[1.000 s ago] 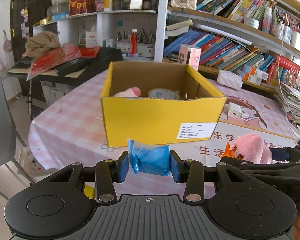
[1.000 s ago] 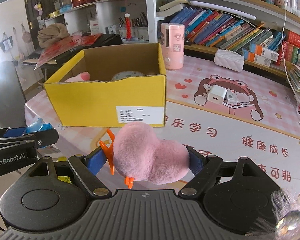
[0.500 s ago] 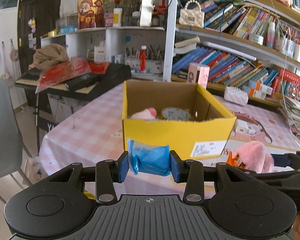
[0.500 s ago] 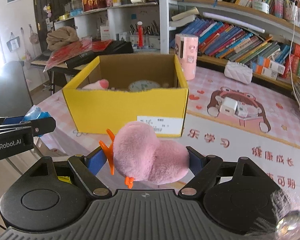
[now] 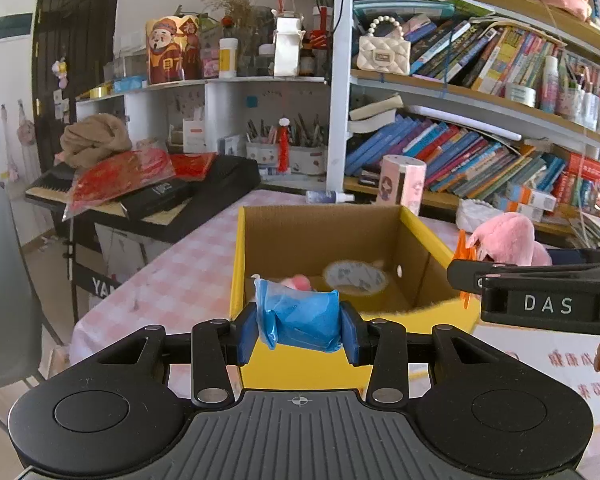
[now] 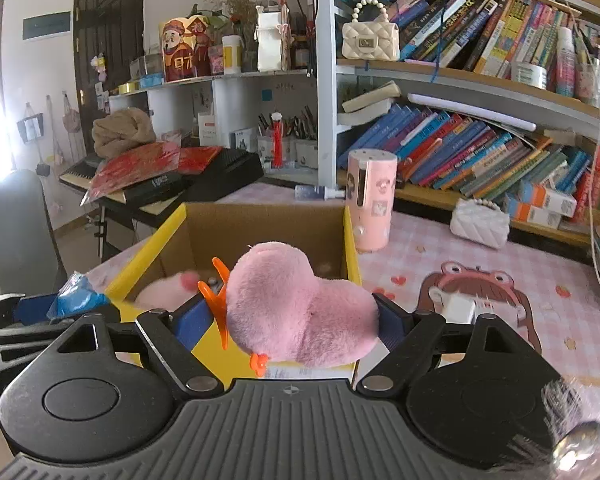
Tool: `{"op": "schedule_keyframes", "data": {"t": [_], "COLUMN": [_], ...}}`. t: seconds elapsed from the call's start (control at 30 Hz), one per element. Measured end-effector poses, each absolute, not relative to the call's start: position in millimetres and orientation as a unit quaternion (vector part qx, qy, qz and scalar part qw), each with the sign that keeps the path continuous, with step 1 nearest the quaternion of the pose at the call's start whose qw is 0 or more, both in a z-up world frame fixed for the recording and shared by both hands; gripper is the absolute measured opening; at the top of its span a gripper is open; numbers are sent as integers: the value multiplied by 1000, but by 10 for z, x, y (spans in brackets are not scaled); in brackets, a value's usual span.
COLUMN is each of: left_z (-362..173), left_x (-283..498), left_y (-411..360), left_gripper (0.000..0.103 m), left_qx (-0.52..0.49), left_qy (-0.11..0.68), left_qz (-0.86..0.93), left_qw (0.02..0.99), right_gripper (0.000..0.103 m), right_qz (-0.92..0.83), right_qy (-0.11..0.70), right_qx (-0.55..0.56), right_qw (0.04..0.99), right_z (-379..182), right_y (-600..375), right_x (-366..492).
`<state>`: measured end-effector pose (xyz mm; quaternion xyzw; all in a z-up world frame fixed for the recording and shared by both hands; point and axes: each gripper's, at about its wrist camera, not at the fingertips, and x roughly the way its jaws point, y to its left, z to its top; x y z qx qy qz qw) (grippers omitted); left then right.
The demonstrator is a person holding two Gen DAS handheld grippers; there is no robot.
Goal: Organize objects
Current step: 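Carry the blue bag with the left tool to the box while the right tool carries the chick, then open the left tool to drop the blue bag into the box while the right tool lowers the chick inside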
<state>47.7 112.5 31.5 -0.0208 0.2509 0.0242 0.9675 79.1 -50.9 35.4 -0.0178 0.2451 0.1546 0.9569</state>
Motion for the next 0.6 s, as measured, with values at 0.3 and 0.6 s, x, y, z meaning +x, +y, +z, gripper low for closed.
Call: {"op": "schedule_keyframes", "data": {"t": [0.3, 0.6], "left_z": [267, 99], "left_x": [941, 1285], "left_y": [1033, 916], "left_gripper": [40, 40], "left_qx": [-11, 10], "left_qy": [257, 292], "left_qz": [38, 41], "left_qw": [966, 955], "right_gripper": [82, 82], "right_qz": [176, 205], "right_qy": [243, 268], "right_qx": [-28, -49], "right_qw": [954, 940], "right_z": [357, 207], "right_y": [-473, -397], "right_x": [1389, 1865]}}
